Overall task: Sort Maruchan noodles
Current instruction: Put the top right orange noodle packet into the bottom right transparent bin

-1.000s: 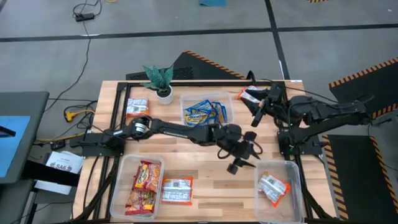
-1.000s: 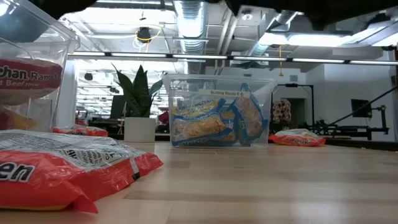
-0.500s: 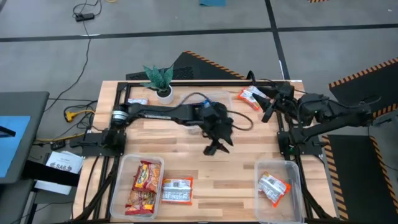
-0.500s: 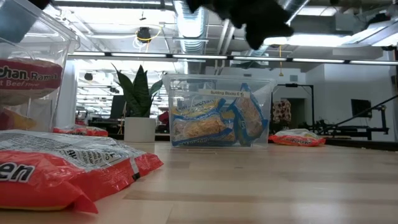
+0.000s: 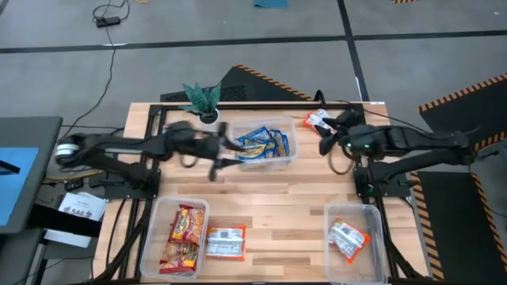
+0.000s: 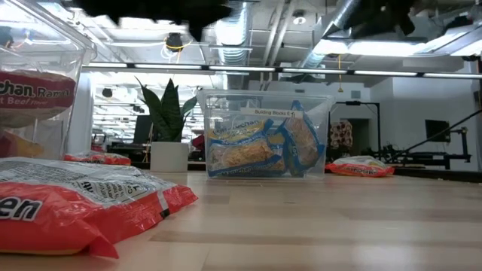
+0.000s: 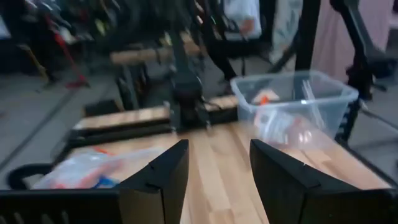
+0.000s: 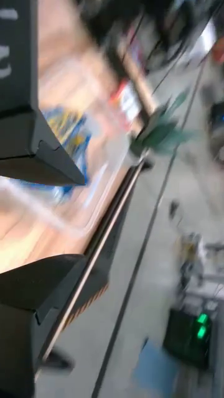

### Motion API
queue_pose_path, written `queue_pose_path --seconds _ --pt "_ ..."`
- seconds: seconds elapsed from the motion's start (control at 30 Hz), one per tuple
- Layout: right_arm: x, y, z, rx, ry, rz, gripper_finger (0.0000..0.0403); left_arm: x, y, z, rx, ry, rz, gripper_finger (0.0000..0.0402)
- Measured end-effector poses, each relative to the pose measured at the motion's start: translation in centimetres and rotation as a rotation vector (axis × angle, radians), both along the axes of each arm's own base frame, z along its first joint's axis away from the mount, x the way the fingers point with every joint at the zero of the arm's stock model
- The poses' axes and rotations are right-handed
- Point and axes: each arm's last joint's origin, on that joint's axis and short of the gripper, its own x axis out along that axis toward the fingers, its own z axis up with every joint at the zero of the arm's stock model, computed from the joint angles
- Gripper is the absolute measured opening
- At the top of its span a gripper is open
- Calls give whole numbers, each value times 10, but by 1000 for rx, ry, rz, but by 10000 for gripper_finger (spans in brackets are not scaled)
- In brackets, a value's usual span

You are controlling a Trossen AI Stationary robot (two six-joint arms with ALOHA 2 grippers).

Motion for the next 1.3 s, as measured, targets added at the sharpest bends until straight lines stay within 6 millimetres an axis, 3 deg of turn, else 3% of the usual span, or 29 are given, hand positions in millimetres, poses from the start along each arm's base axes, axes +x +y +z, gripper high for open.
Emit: queue_pose_path --seconds 0.23,0.47,0.87,1.07,1.3 --pt "7 -42 -31 146 204 -251 210 -79 -8 -24 -47 -159 130 158" --pt "1 -99 -69 402 464 -458 205 -115 -11 -34 -93 -264 226 158" --pt "24 -158 -127 536 674 -399 205 -125 -14 -29 -117 -287 197 158" --pt "27 -164 -134 514 690 -418 205 -124 -14 -31 -116 -274 198 158" --pt "27 -162 -128 493 668 -413 204 -124 -14 -31 -116 -271 199 158"
